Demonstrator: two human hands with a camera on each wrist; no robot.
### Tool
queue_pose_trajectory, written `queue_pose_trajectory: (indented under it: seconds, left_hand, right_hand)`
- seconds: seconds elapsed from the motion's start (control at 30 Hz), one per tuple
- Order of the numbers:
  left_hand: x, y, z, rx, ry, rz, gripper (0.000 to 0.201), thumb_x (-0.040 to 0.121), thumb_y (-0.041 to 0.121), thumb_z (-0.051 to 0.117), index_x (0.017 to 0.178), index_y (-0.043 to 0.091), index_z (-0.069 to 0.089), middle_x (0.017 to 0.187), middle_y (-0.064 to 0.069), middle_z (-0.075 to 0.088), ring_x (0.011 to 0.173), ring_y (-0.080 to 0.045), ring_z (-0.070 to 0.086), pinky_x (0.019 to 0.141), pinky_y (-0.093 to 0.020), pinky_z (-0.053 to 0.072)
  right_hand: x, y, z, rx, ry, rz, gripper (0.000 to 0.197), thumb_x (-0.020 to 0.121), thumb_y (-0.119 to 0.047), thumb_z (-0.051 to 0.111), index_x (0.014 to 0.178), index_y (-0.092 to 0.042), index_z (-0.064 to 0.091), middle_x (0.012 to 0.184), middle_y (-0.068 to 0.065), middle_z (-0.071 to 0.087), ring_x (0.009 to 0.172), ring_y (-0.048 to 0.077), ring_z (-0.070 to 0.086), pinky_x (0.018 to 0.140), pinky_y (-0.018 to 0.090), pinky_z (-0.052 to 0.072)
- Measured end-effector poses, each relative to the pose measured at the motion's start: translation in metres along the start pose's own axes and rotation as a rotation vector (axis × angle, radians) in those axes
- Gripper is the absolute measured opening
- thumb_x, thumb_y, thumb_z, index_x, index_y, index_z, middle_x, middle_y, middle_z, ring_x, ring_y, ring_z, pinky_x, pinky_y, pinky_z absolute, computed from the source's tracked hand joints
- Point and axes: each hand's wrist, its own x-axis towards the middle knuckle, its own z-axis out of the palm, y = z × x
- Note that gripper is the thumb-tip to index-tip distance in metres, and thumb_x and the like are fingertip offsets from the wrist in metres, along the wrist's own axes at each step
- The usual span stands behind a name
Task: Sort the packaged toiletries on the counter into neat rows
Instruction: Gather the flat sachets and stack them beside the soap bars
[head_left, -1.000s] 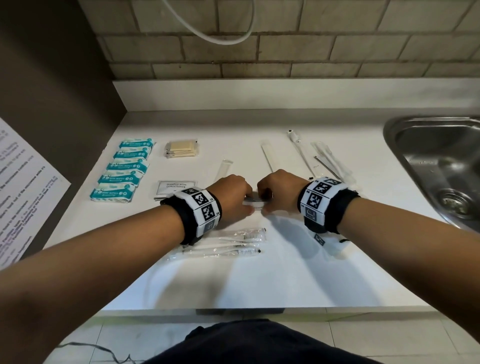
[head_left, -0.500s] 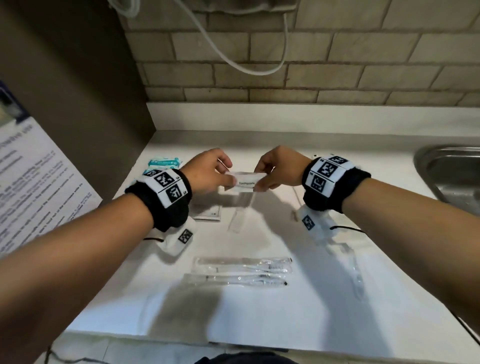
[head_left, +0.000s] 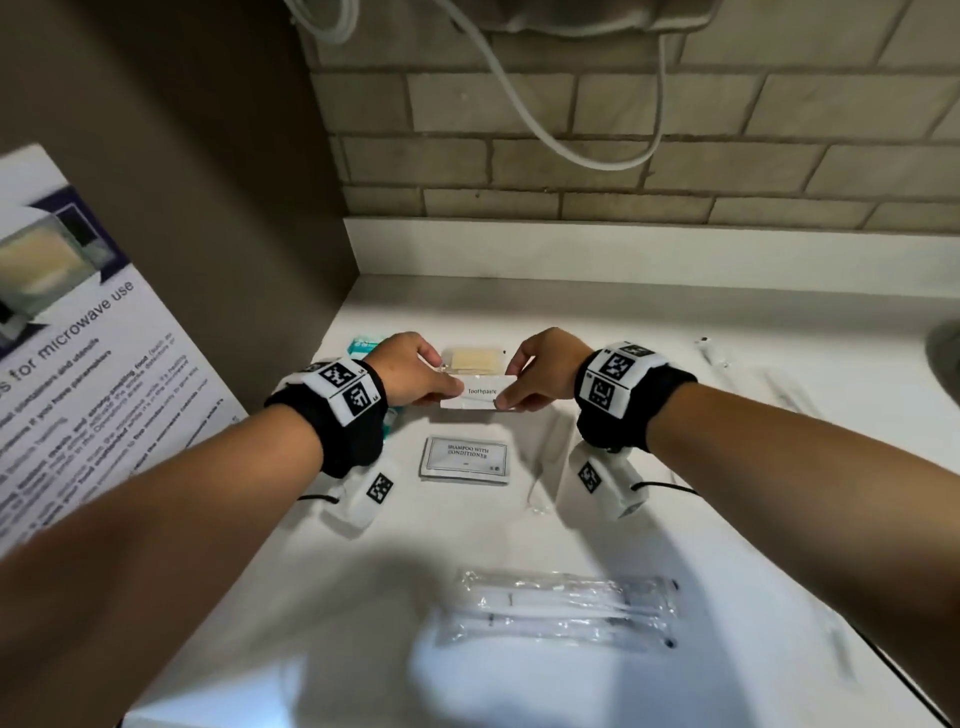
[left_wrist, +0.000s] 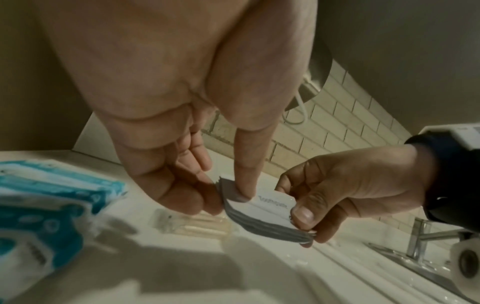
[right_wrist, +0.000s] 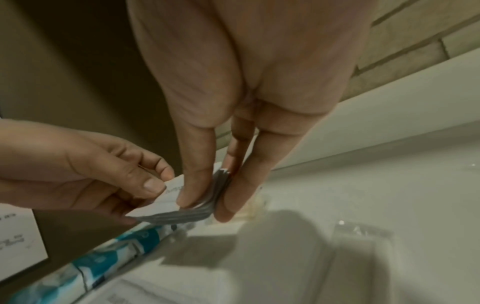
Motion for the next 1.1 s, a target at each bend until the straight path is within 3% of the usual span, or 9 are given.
queue_pose_trajectory:
  seconds: [0.13,0.3,0.4,0.57,0.63,0.9,1.1]
  left_hand:
    - [0.007,-0.002,0.004,0.128,0.016,-0.017,0.036,0.068,0.027,0.087,0.082,0.02,0.054,0.095,-0.011,0.073,0.09,-0.027,0.07,0.088,-0.04,0.056]
    - [0.012,0.001,0.007,0.225,-0.008,-0.023,0.031,0.073,0.024,0.083,0.071,0.013,0.055,0.093,-0.02,0.074,0.091,-0.033,0.072,0.086,-0.044,0.057]
    - [0.015,0.001,0.007,0.257,0.004,-0.022,0.031,0.072,0.024,0.084,0.071,0.012,0.056,0.094,-0.02,0.074,0.09,-0.032,0.072,0.086,-0.044,0.057]
    - [0.018,-0.003,0.009,0.324,0.005,-0.041,0.039,0.075,0.028,0.082,0.099,0.002,0.065,0.103,-0.017,0.071,0.097,-0.03,0.068,0.088,-0.037,0.055]
    - [0.017,-0.003,0.011,0.357,0.02,-0.042,0.04,0.076,0.029,0.08,0.104,0.003,0.065,0.106,-0.015,0.069,0.1,-0.028,0.065,0.082,-0.032,0.05]
    - [0.018,-0.002,0.015,0.403,0.043,-0.048,0.042,0.076,0.026,0.08,0.108,0.006,0.061,0.106,-0.011,0.065,0.093,-0.025,0.06,0.073,-0.028,0.045]
    - [0.02,-0.004,0.016,0.426,0.038,-0.047,0.039,0.078,0.026,0.078,0.108,0.008,0.06,0.104,-0.008,0.063,0.087,-0.022,0.056,0.07,-0.027,0.042]
  right_hand:
    - [0.009,0.003,0.008,-0.021,0.013,0.054,0.031,0.066,0.0,0.085,0.078,-0.009,0.058,0.045,0.001,0.064,0.037,0.01,0.062,0.045,0.019,0.055]
    - [0.017,0.001,0.015,-0.069,0.047,0.091,0.03,0.066,-0.005,0.087,0.089,-0.004,0.067,0.049,0.001,0.067,0.038,0.008,0.062,0.045,0.017,0.053]
    - [0.021,0.001,0.021,-0.135,0.063,0.097,0.027,0.066,-0.011,0.086,0.088,-0.001,0.073,0.061,0.005,0.07,0.045,0.008,0.063,0.059,0.02,0.059]
    - [0.025,0.003,0.027,-0.259,0.055,0.083,0.018,0.068,-0.018,0.08,0.078,-0.004,0.078,0.062,0.003,0.068,0.055,0.01,0.06,0.08,0.027,0.06]
    - [0.025,0.003,0.029,-0.311,0.056,0.079,0.02,0.069,-0.021,0.079,0.08,-0.004,0.078,0.066,0.003,0.069,0.059,0.011,0.06,0.083,0.027,0.059]
    - [0.029,0.004,0.032,-0.383,0.053,0.062,0.029,0.072,-0.028,0.08,0.088,-0.004,0.079,0.071,0.002,0.07,0.064,0.012,0.061,0.088,0.032,0.058]
    - [0.034,0.007,0.032,-0.415,0.055,0.052,0.028,0.07,-0.029,0.081,0.084,-0.005,0.079,0.072,0.002,0.072,0.064,0.012,0.061,0.088,0.034,0.058]
